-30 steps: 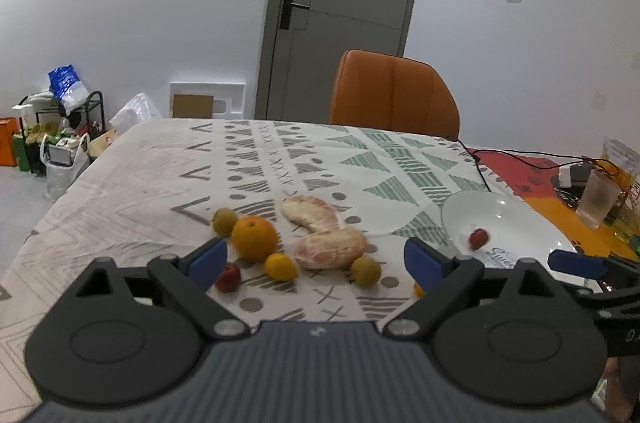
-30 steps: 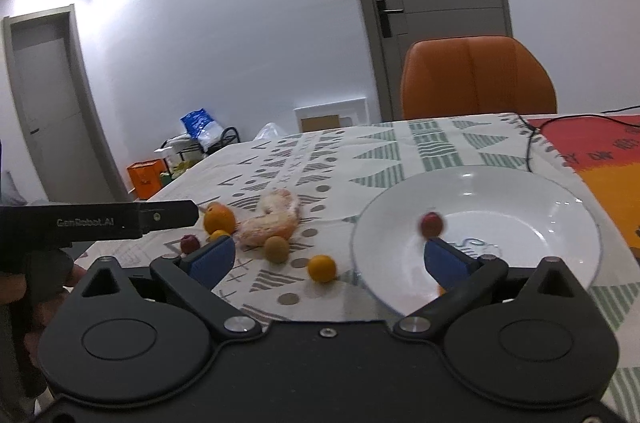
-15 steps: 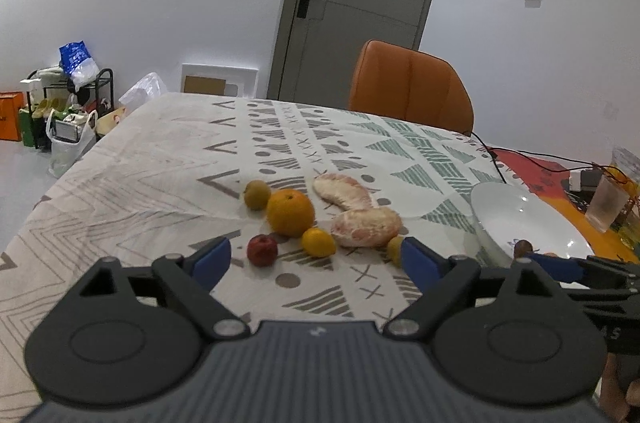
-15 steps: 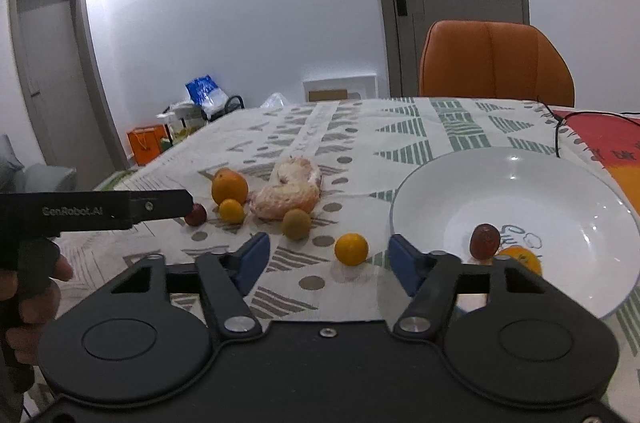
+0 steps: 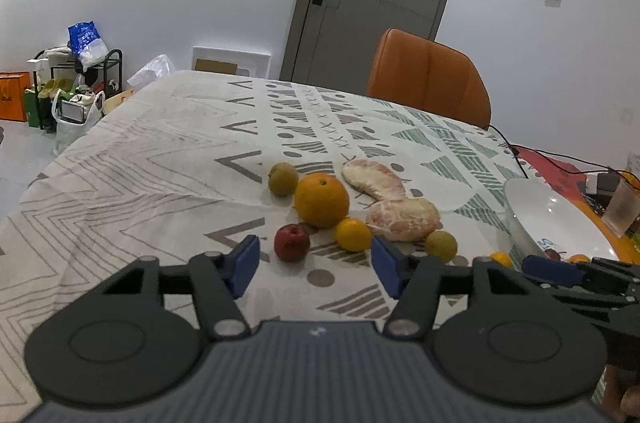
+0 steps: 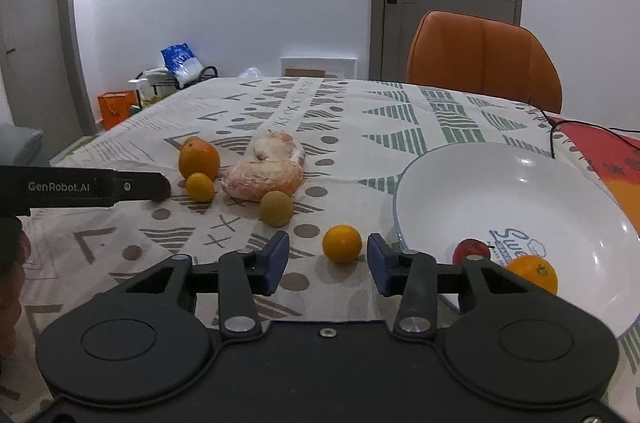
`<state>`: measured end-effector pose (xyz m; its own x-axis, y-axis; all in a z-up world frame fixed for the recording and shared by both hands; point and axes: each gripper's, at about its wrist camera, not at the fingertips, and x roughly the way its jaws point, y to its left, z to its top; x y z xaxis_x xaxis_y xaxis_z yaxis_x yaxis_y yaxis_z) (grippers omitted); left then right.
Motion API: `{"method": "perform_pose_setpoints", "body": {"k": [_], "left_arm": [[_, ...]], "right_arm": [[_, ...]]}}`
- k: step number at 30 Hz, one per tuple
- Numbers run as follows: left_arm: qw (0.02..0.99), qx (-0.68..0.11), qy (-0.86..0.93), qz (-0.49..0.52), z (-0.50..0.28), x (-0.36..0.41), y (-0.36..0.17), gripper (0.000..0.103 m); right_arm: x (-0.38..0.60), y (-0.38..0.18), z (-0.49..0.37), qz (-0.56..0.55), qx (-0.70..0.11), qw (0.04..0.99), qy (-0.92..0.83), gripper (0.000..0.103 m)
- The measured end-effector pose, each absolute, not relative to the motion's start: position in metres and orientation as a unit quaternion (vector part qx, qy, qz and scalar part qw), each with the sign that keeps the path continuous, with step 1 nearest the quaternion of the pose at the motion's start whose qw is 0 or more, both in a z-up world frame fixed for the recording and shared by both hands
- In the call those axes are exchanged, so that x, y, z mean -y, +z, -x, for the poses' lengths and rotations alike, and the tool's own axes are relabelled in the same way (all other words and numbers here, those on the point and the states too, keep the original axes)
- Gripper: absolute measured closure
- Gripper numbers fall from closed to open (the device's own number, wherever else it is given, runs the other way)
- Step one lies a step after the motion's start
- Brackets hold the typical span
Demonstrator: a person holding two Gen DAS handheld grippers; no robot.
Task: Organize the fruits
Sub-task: 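Grasp the red apple with left while right grasps a small mandarin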
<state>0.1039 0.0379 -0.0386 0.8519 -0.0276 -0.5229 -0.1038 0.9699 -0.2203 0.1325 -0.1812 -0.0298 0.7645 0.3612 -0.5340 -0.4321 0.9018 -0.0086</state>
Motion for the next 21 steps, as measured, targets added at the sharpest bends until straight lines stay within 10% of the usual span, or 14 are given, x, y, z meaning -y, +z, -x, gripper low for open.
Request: {"method": "perform_pose_setpoints", "body": {"k": [21], "left_arm": [[0.948,-0.287,0.032,0.133,-0.121,-0.049,-0.048,0.083]], "right_arm": [[0.164,-0.037,-0.147,0.11,-0.274,0.937,0.185,0.081]]}}
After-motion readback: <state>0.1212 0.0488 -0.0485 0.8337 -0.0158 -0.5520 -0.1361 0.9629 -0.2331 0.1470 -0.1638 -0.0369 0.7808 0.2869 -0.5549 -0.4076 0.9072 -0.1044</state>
